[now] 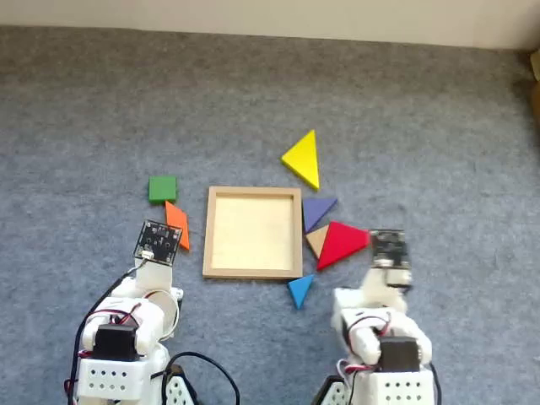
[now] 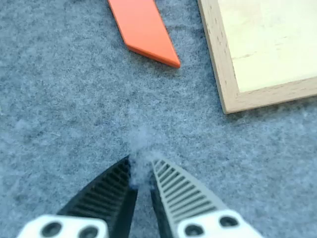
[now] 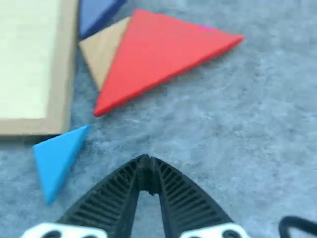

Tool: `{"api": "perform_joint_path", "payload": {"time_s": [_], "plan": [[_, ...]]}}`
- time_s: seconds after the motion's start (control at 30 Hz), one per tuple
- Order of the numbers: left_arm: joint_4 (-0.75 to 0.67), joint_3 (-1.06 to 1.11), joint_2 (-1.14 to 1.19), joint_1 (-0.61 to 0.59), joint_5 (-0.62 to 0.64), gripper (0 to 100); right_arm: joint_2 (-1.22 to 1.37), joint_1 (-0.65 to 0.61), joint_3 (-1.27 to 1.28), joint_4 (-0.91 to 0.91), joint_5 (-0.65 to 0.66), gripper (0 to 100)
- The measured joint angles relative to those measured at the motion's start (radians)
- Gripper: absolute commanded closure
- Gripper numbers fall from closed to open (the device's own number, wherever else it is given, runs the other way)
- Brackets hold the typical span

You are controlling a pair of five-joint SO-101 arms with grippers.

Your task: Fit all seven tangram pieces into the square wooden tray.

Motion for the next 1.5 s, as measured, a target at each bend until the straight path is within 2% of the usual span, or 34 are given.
{"api": "perform_joint_path", "payload": {"time_s": [0.13,0.2,0.63,1.1,1.27,1.5], "plan": [[0.0,0.0,0.0,0.0,0.0,99,0.0,0.187,-0.078,0.0,0.0,99.4],[0.0,0.0,0.0,0.0,0.0,99,-0.003,0.229,-0.138,0.0,0.0,99.4],[0.0,0.0,0.0,0.0,0.0,99,0.008,0.238,-0.419,0.133,0.0,99.4],[0.0,0.0,0.0,0.0,0.0,99,0.675,0.238,-0.744,0.163,-0.002,99.4],[0.0,0.0,0.0,0.0,0.0,99,0.761,0.206,-0.763,0.127,-0.152,99.4],[0.0,0.0,0.0,0.0,0.0,99,0.778,0.044,-0.763,-0.002,-0.45,98.8]]}}
